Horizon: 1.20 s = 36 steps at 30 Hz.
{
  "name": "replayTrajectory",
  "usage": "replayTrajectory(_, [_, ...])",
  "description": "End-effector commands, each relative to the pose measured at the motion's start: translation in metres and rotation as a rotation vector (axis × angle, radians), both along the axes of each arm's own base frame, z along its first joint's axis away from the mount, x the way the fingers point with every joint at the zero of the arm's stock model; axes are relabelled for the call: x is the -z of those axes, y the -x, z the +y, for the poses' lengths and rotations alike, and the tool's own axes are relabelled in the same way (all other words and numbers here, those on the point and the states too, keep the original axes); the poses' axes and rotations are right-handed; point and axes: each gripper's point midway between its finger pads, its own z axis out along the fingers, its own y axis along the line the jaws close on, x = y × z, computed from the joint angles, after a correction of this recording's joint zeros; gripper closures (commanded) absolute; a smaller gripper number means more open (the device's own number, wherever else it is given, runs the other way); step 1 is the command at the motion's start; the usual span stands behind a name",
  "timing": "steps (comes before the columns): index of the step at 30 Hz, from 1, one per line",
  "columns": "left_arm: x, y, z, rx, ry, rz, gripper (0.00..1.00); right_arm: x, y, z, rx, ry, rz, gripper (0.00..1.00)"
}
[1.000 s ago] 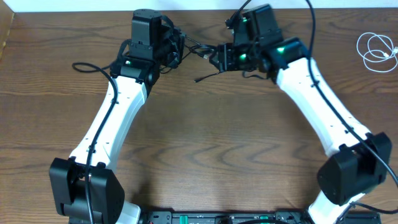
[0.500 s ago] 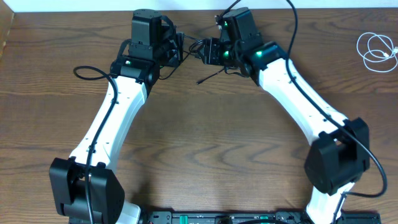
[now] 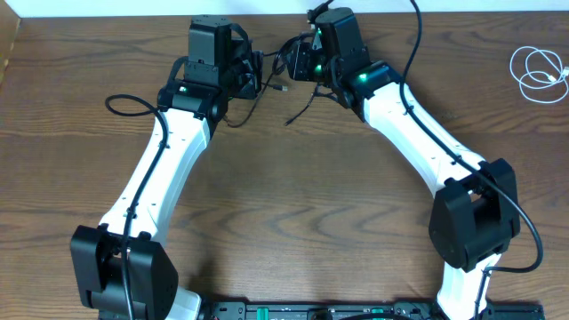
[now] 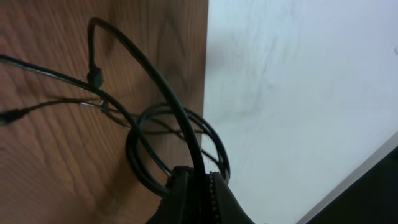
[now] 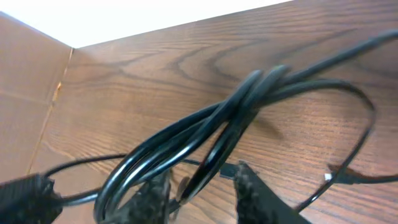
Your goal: Untangle cables
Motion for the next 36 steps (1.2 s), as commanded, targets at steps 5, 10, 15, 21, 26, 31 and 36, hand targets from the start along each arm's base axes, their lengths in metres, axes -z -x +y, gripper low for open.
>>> replayTrajectory(5, [-0.019, 0.002, -0.005, 0.03, 0.037, -0.029, 0.92, 0.009, -0.004, 0.001, -0.001, 0.026, -0.011, 0.99])
replayTrajectory(10, [-0.019, 0.004, -0.007, 0.041, 0.044, -0.024, 0.93, 0.012, 0.001, 0.003, -0.054, 0.036, -0.009, 0.99])
replayTrajectory(15, [-0.019, 0.004, -0.008, 0.079, 0.002, -0.046, 0.93, 0.014, 0.014, 0.004, -0.175, 0.042, 0.011, 0.99])
replayTrajectory(21, [-0.011, 0.003, 0.007, 0.263, -0.373, -0.174, 0.92, -0.015, 0.041, -0.016, -0.387, -0.034, 0.016, 0.99])
replayTrajectory(26, [0.003, 0.01, 0.017, 0.465, -0.676, -0.221, 0.92, -0.044, 0.062, -0.052, -0.514, -0.096, -0.01, 0.99])
replayTrajectory(31, [0.016, 0.022, 0.02, 0.59, -0.777, -0.198, 0.68, -0.039, 0.075, -0.092, -0.494, -0.05, 0.054, 0.99])
replayTrajectory(36, [0.033, 0.039, 0.023, 0.631, -0.764, -0.106, 0.13, -0.023, 0.084, -0.105, -0.471, -0.003, 0.136, 0.99])
